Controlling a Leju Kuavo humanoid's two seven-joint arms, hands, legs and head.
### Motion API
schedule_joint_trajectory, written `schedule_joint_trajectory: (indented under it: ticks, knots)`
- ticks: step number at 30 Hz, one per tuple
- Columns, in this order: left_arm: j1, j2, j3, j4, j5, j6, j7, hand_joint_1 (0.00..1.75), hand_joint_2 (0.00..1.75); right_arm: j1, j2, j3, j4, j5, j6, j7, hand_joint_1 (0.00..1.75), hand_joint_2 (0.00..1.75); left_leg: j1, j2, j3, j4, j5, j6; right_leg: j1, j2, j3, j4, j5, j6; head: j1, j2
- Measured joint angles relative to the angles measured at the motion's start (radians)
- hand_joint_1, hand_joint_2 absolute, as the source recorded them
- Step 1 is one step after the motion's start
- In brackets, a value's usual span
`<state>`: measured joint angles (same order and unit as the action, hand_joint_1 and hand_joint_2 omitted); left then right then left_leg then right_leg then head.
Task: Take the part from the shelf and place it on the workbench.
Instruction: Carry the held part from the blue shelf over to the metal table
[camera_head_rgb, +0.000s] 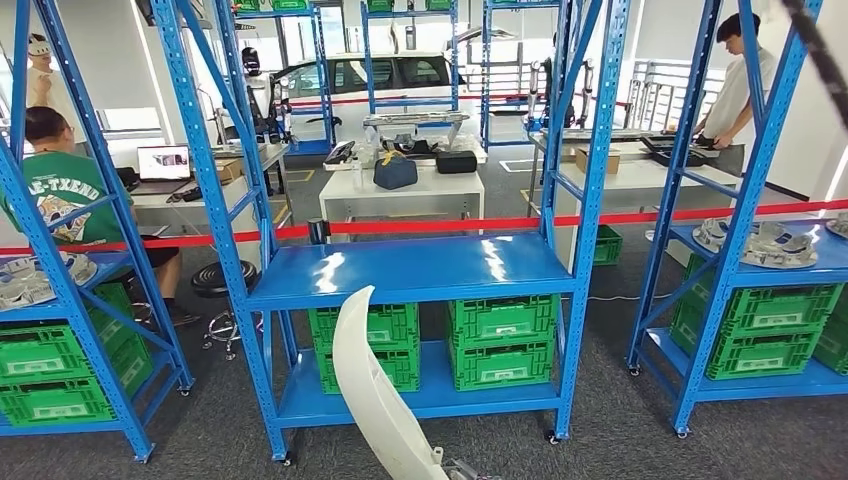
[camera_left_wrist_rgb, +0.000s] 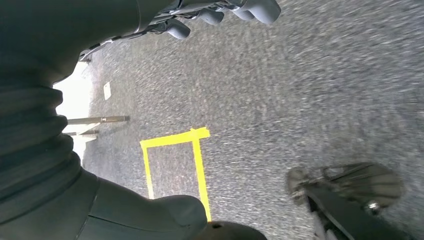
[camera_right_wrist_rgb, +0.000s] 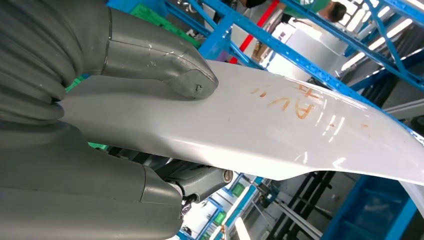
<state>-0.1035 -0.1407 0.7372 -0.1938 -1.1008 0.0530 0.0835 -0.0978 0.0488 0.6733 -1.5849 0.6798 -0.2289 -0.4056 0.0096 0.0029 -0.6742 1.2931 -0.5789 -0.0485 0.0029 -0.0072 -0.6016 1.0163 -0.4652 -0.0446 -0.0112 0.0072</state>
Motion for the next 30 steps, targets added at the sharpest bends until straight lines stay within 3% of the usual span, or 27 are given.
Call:
schedule_joint_trajectory:
  ticks: [2, 4, 6, 8, 9, 12, 13, 14, 15, 17, 18, 19, 21, 23, 24, 25, 27, 28, 29, 30]
  knots:
    - [-0.001, 0.002, 0.001, -0.001, 0.000, 0.000, 0.000, 0.00, 1.75, 0.000, 0.000, 0.000, 0.001, 0.000, 0.000, 0.000, 1.75, 1.75, -0.003, -0.001, 0.091, -0.108, 0.041, 0.013, 0.003, 0.000, -0.029, 0.004, 0.022, 0.003, 0.000, 0.000]
    - [-0.003, 0.003, 0.001, -0.002, 0.000, 0.000, -0.001, 0.00, 1.75, -0.001, 0.001, 0.000, 0.001, 0.000, 0.000, 0.000, 1.75, 1.75, -0.011, -0.003, 0.190, -0.254, 0.031, 0.027, 0.004, -0.001, -0.045, 0.004, 0.043, 0.011, 0.001, 0.000]
    - [-0.004, 0.004, 0.001, -0.002, 0.000, 0.000, -0.001, 0.00, 1.75, -0.002, 0.001, 0.000, 0.001, 0.000, 0.000, -0.001, 1.75, 1.75, -0.019, -0.005, 0.219, -0.316, 0.019, 0.036, 0.002, -0.003, -0.050, 0.000, 0.062, 0.021, 0.000, 0.000]
    - [-0.003, 0.003, 0.001, -0.002, 0.001, 0.000, 0.000, 0.00, 1.75, -0.002, 0.001, 0.000, 0.001, 0.000, 0.001, -0.003, 1.75, 1.75, -0.017, -0.002, 0.203, -0.322, 0.040, 0.049, 0.001, -0.002, -0.056, -0.001, 0.067, 0.033, 0.000, 0.000]
    - [-0.003, 0.003, 0.001, -0.002, 0.002, 0.000, 0.001, 0.00, 1.75, -0.002, 0.001, 0.000, 0.002, -0.001, 0.003, -0.004, 1.75, 1.75, -0.014, 0.001, 0.194, -0.325, 0.052, 0.057, 0.000, 0.001, -0.064, 0.014, 0.045, 0.040, 0.000, 0.000]
    - [-0.002, 0.005, 0.003, -0.001, 0.011, 0.003, 0.002, 0.00, 1.75, -0.006, 0.000, 0.000, 0.009, -0.007, 0.009, -0.014, 1.75, 1.75, -0.010, 0.007, 0.152, -0.323, 0.091, 0.069, -0.008, 0.006, -0.106, 0.169, -0.103, 0.058, 0.001, 0.000]
    - [-0.001, 0.005, 0.005, -0.001, 0.013, 0.004, 0.002, 0.00, 1.75, -0.008, 0.000, 0.000, 0.014, -0.011, 0.009, -0.017, 1.75, 1.75, -0.009, 0.008, 0.135, -0.320, 0.103, 0.068, -0.011, 0.006, -0.116, 0.231, -0.134, 0.063, 0.001, 0.000]
    - [0.000, 0.005, 0.007, -0.001, 0.014, 0.004, 0.000, 0.00, 1.75, -0.010, 0.000, 0.000, 0.019, -0.015, 0.010, -0.018, 1.75, 1.75, -0.008, 0.009, 0.116, -0.316, 0.116, 0.066, -0.014, 0.006, -0.115, 0.273, -0.137, 0.067, 0.001, 0.000]
    - [0.001, 0.005, 0.009, -0.001, 0.015, 0.005, -0.001, 0.00, 1.75, -0.013, 0.000, 0.001, 0.023, -0.019, 0.011, -0.018, 1.75, 1.75, -0.006, 0.010, 0.095, -0.309, 0.128, 0.062, -0.016, 0.006, -0.099, 0.286, -0.119, 0.071, 0.001, 0.000]
    - [0.002, 0.005, 0.010, 0.000, 0.015, 0.005, -0.005, 0.00, 1.75, -0.022, 0.000, 0.001, 0.028, -0.023, 0.014, -0.017, 1.75, 1.75, -0.001, 0.011, 0.051, -0.289, 0.146, 0.052, -0.023, 0.006, -0.016, 0.207, -0.069, 0.079, 0.001, 0.000]
    - [0.002, 0.005, 0.010, -0.001, 0.015, 0.005, -0.006, 0.00, 1.75, -0.027, 0.000, 0.002, 0.029, -0.025, 0.016, -0.016, 1.75, 1.75, 0.001, 0.010, 0.032, -0.277, 0.154, 0.046, -0.023, 0.007, 0.040, 0.132, -0.071, 0.080, 0.002, 0.000]
    - [0.002, 0.006, 0.011, -0.001, 0.015, 0.005, -0.006, 0.00, 1.75, -0.031, 0.001, 0.004, 0.029, -0.026, 0.017, -0.015, 1.75, 1.75, 0.002, 0.010, 0.017, -0.267, 0.161, 0.039, -0.022, 0.008, 0.083, 0.070, -0.083, 0.075, 0.002, 0.000]
    - [0.002, 0.007, 0.012, -0.002, 0.013, 0.005, -0.006, 0.00, 1.75, -0.035, 0.002, 0.005, 0.029, -0.029, 0.018, -0.012, 1.75, 1.75, 0.001, 0.008, 0.004, -0.259, 0.176, 0.025, -0.017, 0.012, 0.113, 0.008, -0.111, 0.057, 0.001, 0.000]
    - [0.003, 0.008, 0.014, -0.001, 0.011, 0.004, -0.006, 0.00, 1.75, -0.036, 0.002, 0.006, 0.029, -0.031, 0.018, -0.011, 1.75, 1.75, 0.004, 0.007, 0.000, -0.263, 0.189, 0.012, -0.016, 0.010, 0.096, 0.008, -0.097, 0.035, -0.002, 0.000]
    - [0.004, 0.008, 0.015, -0.001, 0.011, 0.003, -0.005, 0.00, 1.75, -0.037, 0.003, 0.006, 0.029, -0.031, 0.019, -0.010, 1.75, 1.75, 0.006, 0.005, -0.007, -0.254, 0.173, 0.006, -0.017, 0.008, 0.086, 0.007, -0.086, 0.025, -0.002, 0.000]
    - [0.005, 0.008, 0.015, -0.001, 0.011, 0.001, -0.005, 0.00, 1.75, -0.038, 0.004, 0.006, 0.029, -0.031, 0.019, -0.010, 1.75, 1.75, 0.007, 0.004, -0.017, -0.229, 0.137, 0.002, -0.018, 0.007, 0.075, 0.005, -0.073, 0.017, -0.003, 0.000]
    - [0.005, 0.009, 0.016, 0.000, 0.011, 0.000, -0.004, 0.00, 1.75, -0.040, 0.006, 0.006, 0.029, -0.031, 0.022, -0.006, 1.75, 1.75, 0.008, 0.003, -0.043, -0.124, 0.032, -0.005, -0.018, 0.006, 0.048, 0.005, -0.049, 0.007, -0.005, 0.000]
    - [0.004, 0.009, 0.016, 0.000, 0.011, 0.000, -0.003, 0.00, 1.75, -0.040, 0.007, 0.006, 0.029, -0.032, 0.024, -0.003, 1.75, 1.75, 0.008, 0.003, -0.052, -0.060, -0.005, -0.008, -0.016, 0.006, 0.035, 0.006, -0.037, 0.006, -0.005, 0.000]
    - [0.004, 0.009, 0.016, 0.000, 0.013, 0.000, -0.002, 0.00, 1.75, -0.040, 0.007, 0.006, 0.029, -0.032, 0.026, 0.000, 1.75, 1.75, 0.007, 0.002, -0.054, -0.010, -0.019, -0.008, -0.014, 0.005, 0.021, 0.007, -0.027, 0.006, -0.006, 0.000]
    - [0.005, 0.009, 0.017, 0.000, 0.016, 0.000, -0.005, 0.00, 1.75, -0.040, 0.007, 0.006, 0.029, -0.032, 0.027, 0.003, 1.75, 1.75, 0.007, 0.002, -0.043, 0.015, -0.008, -0.006, -0.012, 0.004, 0.006, 0.008, -0.017, 0.007, -0.006, 0.000]
